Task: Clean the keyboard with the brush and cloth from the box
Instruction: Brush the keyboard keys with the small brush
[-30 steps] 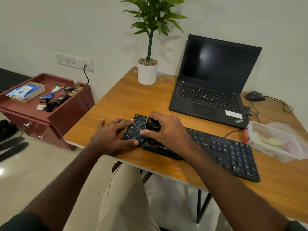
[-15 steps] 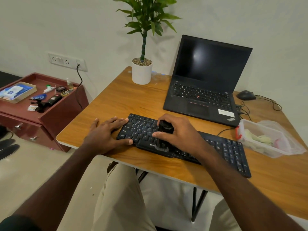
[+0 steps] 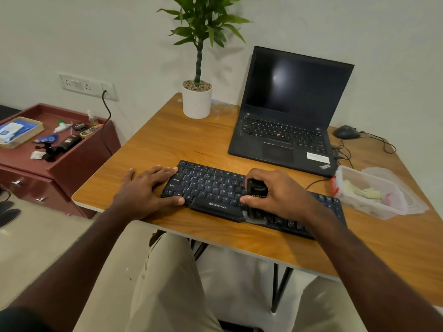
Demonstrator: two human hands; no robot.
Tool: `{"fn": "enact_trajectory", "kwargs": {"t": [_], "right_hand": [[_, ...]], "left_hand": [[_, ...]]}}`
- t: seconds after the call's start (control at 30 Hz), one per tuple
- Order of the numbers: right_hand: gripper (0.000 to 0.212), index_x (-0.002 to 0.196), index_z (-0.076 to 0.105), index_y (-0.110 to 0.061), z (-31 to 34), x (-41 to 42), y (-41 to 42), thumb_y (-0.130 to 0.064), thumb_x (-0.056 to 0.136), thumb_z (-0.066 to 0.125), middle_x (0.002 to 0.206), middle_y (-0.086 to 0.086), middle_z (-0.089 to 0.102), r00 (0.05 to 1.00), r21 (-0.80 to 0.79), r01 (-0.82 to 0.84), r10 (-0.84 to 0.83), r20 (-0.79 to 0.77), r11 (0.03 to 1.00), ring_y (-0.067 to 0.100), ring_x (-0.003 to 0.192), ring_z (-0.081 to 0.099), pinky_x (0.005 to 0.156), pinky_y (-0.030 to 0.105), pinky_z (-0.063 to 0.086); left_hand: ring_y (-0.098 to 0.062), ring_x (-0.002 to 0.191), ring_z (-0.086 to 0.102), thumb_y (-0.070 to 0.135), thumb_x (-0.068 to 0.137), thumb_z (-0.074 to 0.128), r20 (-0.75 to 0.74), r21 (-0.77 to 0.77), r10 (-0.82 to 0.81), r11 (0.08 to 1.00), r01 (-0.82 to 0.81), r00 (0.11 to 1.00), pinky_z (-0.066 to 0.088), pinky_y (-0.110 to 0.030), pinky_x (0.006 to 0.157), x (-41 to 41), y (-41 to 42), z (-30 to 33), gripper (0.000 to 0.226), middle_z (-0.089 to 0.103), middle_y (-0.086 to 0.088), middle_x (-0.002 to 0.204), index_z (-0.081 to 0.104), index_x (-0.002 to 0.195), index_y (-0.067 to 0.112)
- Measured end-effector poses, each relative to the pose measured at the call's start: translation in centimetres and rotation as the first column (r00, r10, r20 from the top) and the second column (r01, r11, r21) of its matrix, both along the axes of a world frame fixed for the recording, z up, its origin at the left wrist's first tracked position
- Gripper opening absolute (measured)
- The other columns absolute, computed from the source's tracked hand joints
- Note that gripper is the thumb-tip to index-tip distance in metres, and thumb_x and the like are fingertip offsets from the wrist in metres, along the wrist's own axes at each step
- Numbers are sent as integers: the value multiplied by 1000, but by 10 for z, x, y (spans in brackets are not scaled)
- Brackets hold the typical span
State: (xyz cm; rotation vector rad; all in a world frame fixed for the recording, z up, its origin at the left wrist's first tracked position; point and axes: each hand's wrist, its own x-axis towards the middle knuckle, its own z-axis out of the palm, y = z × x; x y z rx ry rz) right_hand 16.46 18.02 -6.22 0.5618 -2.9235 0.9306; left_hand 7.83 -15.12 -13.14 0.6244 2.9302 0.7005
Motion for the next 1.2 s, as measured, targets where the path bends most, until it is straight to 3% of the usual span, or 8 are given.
{"fn": "enact_trajectory", "kwargs": {"t": [0.07, 0.23, 0.37, 0.47, 0.6, 0.8, 0.97, 1.2], "right_hand": [[20, 90, 60, -30, 8, -2, 8, -39, 86, 77, 77, -13, 62, 1000, 63, 10, -10, -6, 998, 2, 71, 60, 61, 20, 45], [24, 98, 62, -25, 1, 1, 1, -40, 86, 77, 79, -12, 63, 983, -94, 85, -98, -152, 992, 5, 73, 63, 60, 19, 49], [21, 95, 62, -23, -1, 6, 2, -37, 87, 77, 77, -11, 63, 998, -41, 21, -24, -61, 999, 6, 71, 62, 58, 20, 47], [21, 91, 63, -24, 14, 6, 18, -38, 86, 77, 78, -10, 64, 996, 34, 83, -82, -22, 996, 4, 73, 62, 62, 23, 49], [28, 100, 62, -26, 4, 15, 28, -46, 84, 74, 86, -9, 66, 970, -91, 195, -206, -128, 977, 5, 80, 65, 64, 21, 54], [21, 93, 64, -26, 7, 20, 47, -39, 84, 78, 80, -12, 65, 969, -46, 223, -227, -99, 974, 4, 76, 63, 62, 21, 50], [32, 104, 61, -28, 5, 21, 34, -51, 84, 73, 88, -12, 66, 950, -103, 241, -257, -177, 965, 2, 81, 64, 66, 19, 53], [21, 100, 60, -27, -12, 38, 40, -37, 88, 75, 84, -11, 66, 979, -77, 146, -155, -130, 986, 6, 74, 64, 60, 22, 51]], "left_hand": [[-11, 148, 22, 104, 50, 30, 1, -5, -2, 1000, 2, 1000, -3, -49, 122, 0, 0, 0, 116, 33, 3, 160, 31, 150, 45], [-11, 148, 22, 103, 52, 31, -9, -6, 1, 1000, -1, 1000, -2, -51, 122, -2, -1, -3, 113, 33, 2, 160, 30, 150, 45], [-12, 148, 22, 105, 50, 28, -6, -14, -10, 1000, 10, 1000, -1, -52, 122, -2, 1, -1, 117, 33, 2, 160, 29, 150, 45], [-13, 149, 21, 101, 56, 28, -24, -35, -8, 999, 7, 1000, -1, -53, 122, -1, 0, -1, 111, 31, 2, 161, 26, 152, 44], [-15, 152, 11, 97, 71, 21, -227, -105, -55, 994, 32, 972, 0, -61, 120, 0, 3, -10, 102, 27, 2, 163, 22, 155, 38], [-19, 151, 19, 94, 74, 35, -413, -91, -171, 985, 147, 894, 3, -63, 118, 33, 76, -4, 104, 34, -2, 160, 39, 151, 24], [-19, 146, 32, 93, 76, 32, -362, -142, -264, 963, 227, 894, 11, -63, 118, 50, 137, -10, 102, 37, 1, 158, 38, 151, 24], [-14, 147, 31, 96, 74, 27, -359, -153, -214, 974, 168, 909, 17, -60, 117, 49, 143, -13, 104, 41, 4, 156, 45, 148, 25]]}}
